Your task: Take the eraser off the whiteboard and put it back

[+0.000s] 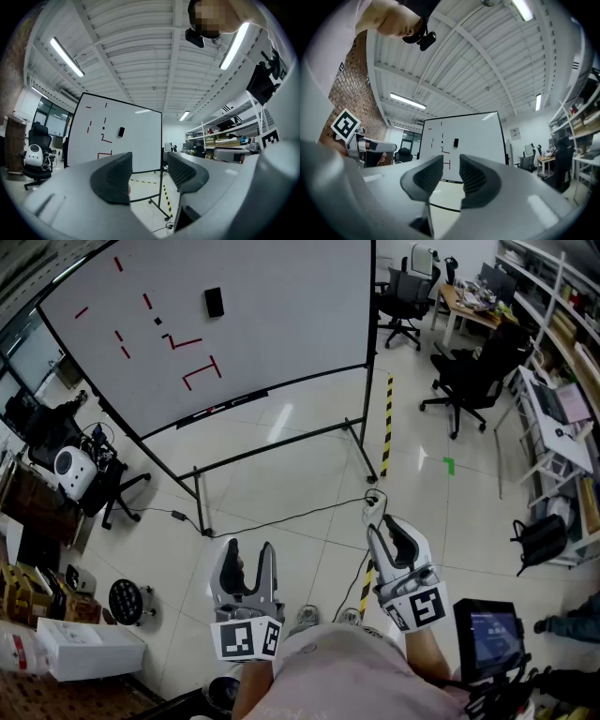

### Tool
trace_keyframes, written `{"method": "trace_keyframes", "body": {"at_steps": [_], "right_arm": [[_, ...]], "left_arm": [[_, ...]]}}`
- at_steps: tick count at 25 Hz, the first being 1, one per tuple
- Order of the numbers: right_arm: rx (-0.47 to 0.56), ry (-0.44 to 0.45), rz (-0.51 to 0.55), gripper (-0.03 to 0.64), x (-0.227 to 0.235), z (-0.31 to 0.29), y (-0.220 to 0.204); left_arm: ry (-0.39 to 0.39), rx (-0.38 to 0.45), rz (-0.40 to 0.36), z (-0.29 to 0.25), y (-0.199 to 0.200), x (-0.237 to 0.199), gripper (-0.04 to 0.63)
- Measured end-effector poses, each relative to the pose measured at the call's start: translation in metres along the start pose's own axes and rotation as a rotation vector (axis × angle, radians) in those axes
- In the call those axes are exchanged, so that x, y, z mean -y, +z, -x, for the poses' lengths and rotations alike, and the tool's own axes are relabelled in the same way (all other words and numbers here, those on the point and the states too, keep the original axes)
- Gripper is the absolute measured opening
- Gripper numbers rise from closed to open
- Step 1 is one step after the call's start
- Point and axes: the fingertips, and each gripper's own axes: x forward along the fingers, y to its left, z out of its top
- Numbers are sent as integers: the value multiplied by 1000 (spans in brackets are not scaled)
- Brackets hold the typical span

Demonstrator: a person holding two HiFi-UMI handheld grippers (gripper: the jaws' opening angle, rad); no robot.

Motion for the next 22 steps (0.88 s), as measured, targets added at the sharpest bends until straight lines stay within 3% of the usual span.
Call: {"method": "trace_keyframes", "body": {"at_steps": [5, 15, 22], "right_arm": [[41, 21, 74, 101, 8, -11, 19], [29, 100, 58, 101, 11, -20, 9], [54, 179, 46, 101, 10, -70, 2]], "left_arm": [[-26, -2, -77, -16, 5, 21, 242], [22, -13, -69, -22, -3, 31, 242], [93, 0, -60, -49, 0, -4, 242]]}}
